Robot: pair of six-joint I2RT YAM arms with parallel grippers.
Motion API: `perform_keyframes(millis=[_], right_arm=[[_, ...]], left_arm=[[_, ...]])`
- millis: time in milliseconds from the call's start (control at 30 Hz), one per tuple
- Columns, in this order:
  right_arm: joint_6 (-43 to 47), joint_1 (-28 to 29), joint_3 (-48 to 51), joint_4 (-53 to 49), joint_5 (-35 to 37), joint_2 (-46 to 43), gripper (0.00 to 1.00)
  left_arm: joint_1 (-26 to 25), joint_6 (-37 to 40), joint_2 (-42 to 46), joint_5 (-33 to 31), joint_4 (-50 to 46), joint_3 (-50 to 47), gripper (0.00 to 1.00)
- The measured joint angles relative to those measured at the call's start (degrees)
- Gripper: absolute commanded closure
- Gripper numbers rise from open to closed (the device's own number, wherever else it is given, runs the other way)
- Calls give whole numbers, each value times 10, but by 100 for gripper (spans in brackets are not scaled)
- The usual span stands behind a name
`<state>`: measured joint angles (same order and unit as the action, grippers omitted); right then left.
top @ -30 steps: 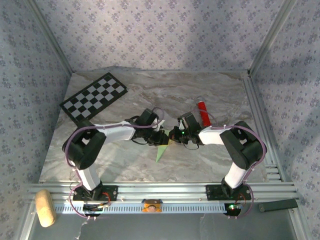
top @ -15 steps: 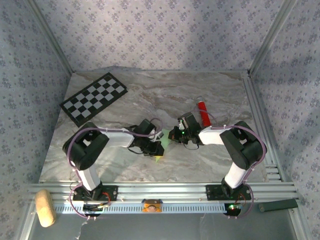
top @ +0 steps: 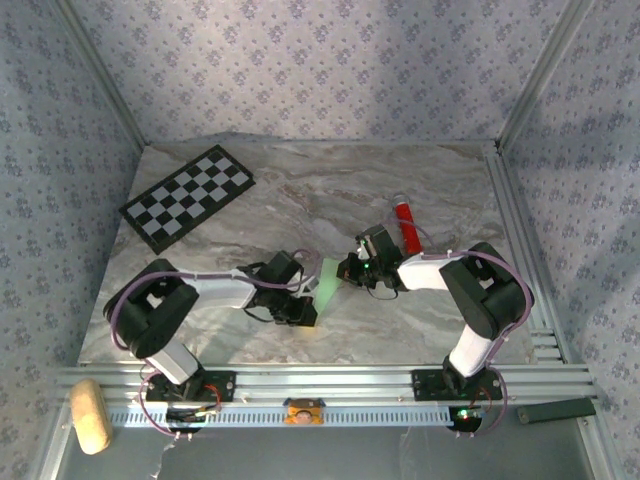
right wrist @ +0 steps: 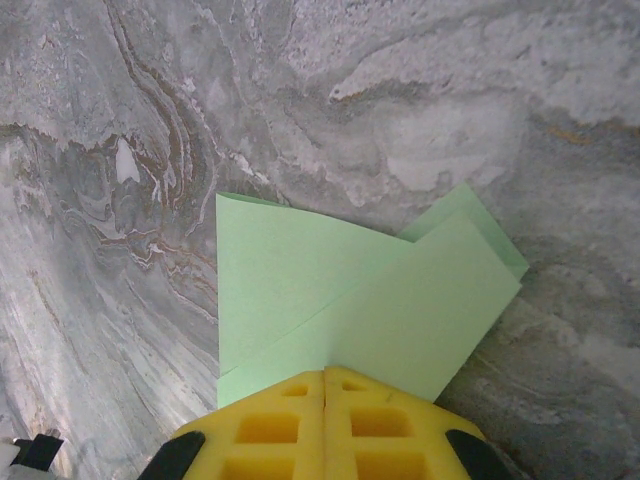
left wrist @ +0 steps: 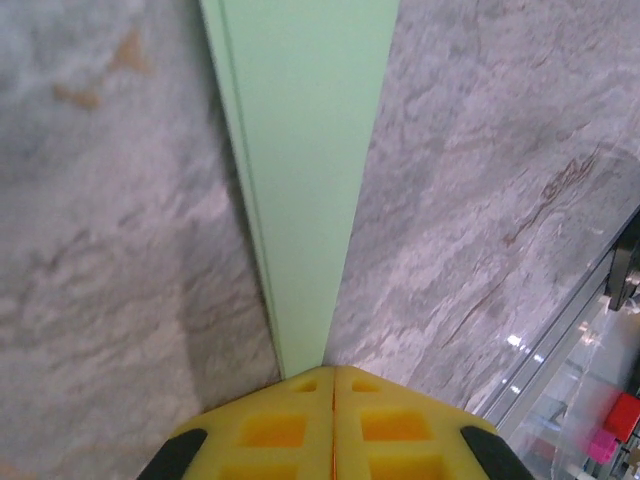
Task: Fold a paper plane with a square sheet of paper (pick it up from the middle)
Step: Fold the wing for the fifth time at the center of the table.
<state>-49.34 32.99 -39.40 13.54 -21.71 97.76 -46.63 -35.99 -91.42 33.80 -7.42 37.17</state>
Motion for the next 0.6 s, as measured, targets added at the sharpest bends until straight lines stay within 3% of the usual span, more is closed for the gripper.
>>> perform_keyframes(millis=[367,600], right_arm=[[0,0,0,1,0,0,96],[1,0,0,2,-2,0,95]], left_arm=[[5,-18,98,-24,-42,-27,94],[67,-48,116,-38,-23,-19,93]])
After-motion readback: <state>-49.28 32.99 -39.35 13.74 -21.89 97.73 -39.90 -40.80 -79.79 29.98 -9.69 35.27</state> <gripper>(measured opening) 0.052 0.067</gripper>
